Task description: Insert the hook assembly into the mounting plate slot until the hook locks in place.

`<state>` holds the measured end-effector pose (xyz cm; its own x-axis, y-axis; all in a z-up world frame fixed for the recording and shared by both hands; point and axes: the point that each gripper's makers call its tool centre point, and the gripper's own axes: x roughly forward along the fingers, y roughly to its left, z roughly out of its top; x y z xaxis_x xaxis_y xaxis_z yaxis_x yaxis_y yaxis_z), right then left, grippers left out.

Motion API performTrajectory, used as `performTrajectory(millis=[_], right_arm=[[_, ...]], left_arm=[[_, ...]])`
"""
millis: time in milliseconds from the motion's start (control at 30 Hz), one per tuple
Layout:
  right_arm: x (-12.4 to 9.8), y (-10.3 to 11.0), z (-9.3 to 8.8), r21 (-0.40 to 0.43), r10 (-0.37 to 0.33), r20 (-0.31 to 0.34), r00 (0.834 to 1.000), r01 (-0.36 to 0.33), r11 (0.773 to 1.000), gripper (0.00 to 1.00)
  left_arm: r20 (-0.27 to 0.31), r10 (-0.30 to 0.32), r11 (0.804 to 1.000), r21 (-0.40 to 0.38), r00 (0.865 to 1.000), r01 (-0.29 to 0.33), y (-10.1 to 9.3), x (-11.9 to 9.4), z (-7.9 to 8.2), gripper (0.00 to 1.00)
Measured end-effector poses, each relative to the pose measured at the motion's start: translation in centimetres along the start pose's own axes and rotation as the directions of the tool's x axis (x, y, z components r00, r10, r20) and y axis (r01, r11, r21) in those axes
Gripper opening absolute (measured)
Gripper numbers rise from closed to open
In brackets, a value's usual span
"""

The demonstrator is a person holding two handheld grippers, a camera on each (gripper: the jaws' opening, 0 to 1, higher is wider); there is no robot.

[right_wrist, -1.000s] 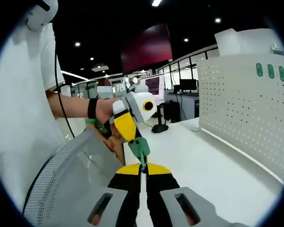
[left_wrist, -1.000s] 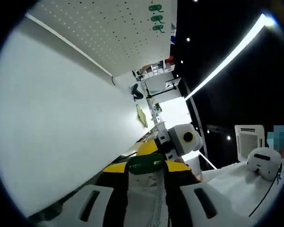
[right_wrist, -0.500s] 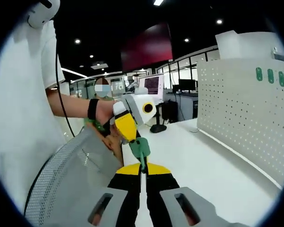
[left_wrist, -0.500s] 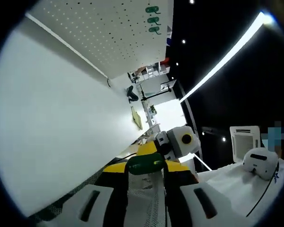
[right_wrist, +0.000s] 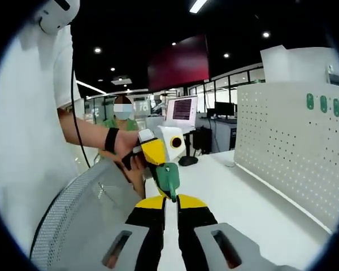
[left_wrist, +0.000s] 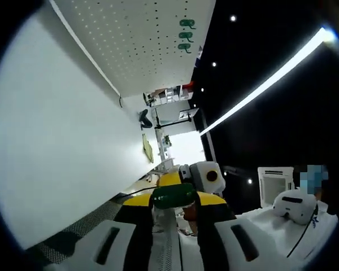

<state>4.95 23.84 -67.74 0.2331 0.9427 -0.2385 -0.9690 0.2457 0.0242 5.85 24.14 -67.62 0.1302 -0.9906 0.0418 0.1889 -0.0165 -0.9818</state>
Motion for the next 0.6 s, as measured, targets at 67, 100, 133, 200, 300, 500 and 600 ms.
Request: performTrajectory(millis=[67,100,133,200,300,500,600], right_arm=[[0.03,-0.12,0.04,-0.014,-0.011,0.001,1.0,0.011,1.0,0.06],[0.06,-0.14,0.08,-0.011,-0.01,0.006,1.0,0.01,1.0,0.06],[0.05,-0.15,0.04,-0.009,-0.009,0.005,1.0,0.009,1.0,0.05],[0.08,-0.13,0.04,-0.014,-0.009,0.002,1.0,0.009,1.0,0.04],[0.07,-0.25,0.2,-0.013,-0.014,0.012,1.0,0.014,1.0,0.02],[0.02,-0.18,0.26,0.007,-0.005,0.018,1.0,0.005,1.0,0.01],[0.0,0.0,0.21,0.016,0.006,0.012,1.0,-0.007,1.0,0.01]], left_arm=[[-0.005,0.002,1.0,0.004,1.0,-0.002,-0.02,0.0,-0.11,0.29],[-0.006,0.004,1.0,0.009,1.0,-0.004,-0.01,0.05,-0.15,0.29],[-0.008,0.004,1.0,0.008,1.0,-0.004,-0.02,0.07,-0.18,0.29],[-0.009,0.001,1.0,0.008,1.0,-0.001,-0.05,0.08,-0.21,0.29],[-0.013,0.001,1.0,0.009,1.0,-0.001,-0.1,0.21,-0.34,0.29],[-0.017,-0.005,1.0,0.001,1.0,0.005,-0.14,0.24,-0.33,0.3],[-0.024,-0.008,1.0,0.002,1.0,0.008,-0.19,0.28,-0.47,0.3]])
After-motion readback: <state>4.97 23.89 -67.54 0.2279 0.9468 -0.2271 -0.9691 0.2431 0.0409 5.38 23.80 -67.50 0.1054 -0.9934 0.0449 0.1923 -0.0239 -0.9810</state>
